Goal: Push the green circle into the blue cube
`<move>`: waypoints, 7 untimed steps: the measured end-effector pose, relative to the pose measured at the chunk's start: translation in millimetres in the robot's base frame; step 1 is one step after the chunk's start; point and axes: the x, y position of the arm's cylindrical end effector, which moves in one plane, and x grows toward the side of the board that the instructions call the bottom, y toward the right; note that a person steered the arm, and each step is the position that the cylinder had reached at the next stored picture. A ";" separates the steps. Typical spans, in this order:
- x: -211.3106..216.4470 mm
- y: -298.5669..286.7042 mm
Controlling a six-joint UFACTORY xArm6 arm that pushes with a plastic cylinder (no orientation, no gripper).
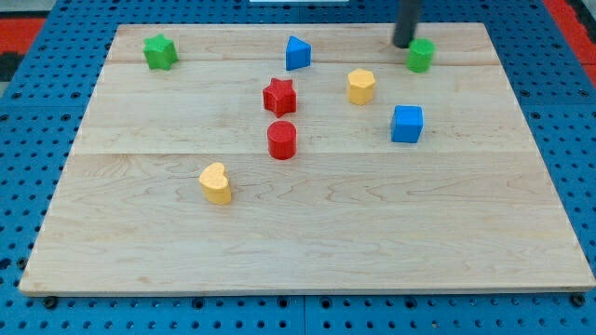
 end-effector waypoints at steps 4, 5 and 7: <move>37.0 -25.4; 22.0 13.9; 102.4 -46.9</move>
